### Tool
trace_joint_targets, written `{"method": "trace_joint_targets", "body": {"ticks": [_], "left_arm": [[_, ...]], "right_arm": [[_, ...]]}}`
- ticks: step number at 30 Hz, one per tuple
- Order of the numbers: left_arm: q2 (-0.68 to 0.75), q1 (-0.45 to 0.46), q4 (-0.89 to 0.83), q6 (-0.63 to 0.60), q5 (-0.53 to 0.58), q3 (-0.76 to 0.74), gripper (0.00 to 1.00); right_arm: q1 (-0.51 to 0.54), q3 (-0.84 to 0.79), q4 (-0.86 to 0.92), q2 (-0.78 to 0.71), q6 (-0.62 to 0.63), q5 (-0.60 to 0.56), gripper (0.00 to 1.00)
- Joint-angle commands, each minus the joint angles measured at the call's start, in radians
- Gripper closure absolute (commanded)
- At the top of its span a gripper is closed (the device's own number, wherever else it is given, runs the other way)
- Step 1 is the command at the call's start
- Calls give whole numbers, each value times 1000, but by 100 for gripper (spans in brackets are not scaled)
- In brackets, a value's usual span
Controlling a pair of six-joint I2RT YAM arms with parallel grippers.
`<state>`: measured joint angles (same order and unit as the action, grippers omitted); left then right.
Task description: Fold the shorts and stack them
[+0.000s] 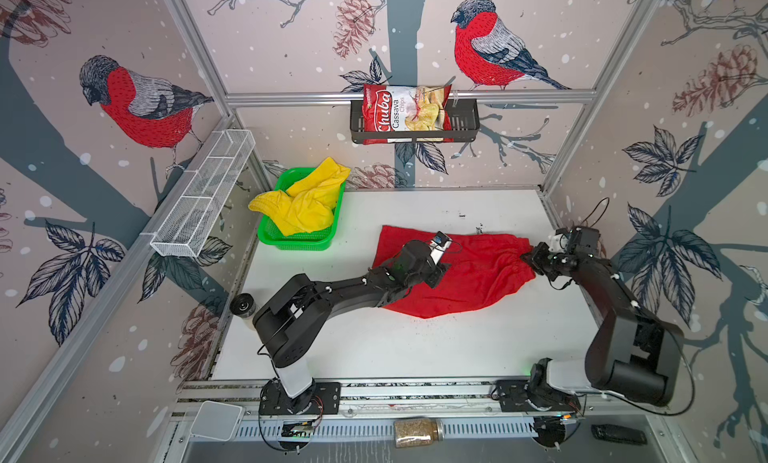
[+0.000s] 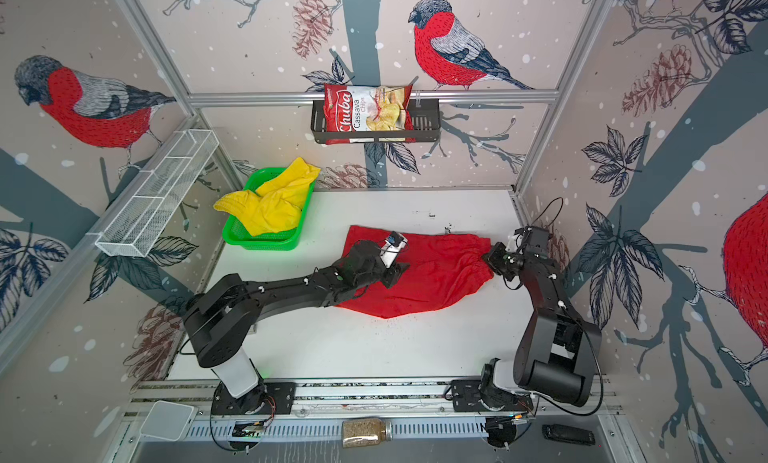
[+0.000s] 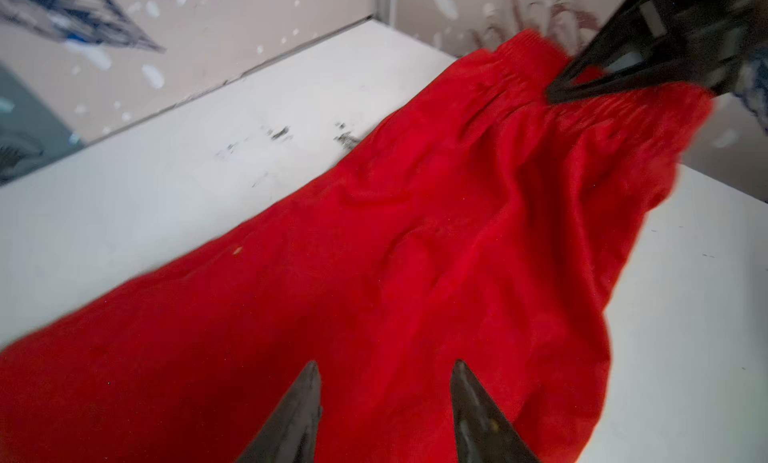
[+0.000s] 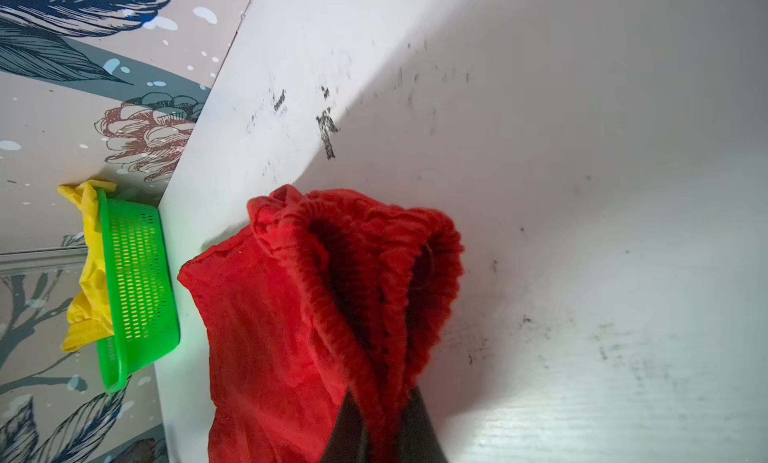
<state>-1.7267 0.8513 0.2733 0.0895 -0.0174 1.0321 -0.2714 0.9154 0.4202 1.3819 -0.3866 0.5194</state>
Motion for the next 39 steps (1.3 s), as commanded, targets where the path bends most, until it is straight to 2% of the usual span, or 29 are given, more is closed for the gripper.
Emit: {"method": "trace_joint_targets", "body": {"ticks": [1,3,6,14,24,29,39], "left_arm": [[22,-61,-205,175,18,4,50],[24,-117,-287,255,-18,16,51],[24,-175,-319,314,-68,-1,51],[29,-250,-230,416,-120,-101,56],[-74,-262,-73,496,-264,-130,59],[-114,-262,-43,512,-231,-144,70],[-157,-262,21,531,-227,-183,79]], "right_arm": [[16,82,130,-4,83,-107,98],[29,142,170,-1,102,-145,97],[44,216,205,6,118,-170,97],[136,413,279,41,125,-299,98],[309,560,302,88,90,-459,97],[409,598,295,101,41,-522,98],[635,579,215,134,-57,-637,98]]}}
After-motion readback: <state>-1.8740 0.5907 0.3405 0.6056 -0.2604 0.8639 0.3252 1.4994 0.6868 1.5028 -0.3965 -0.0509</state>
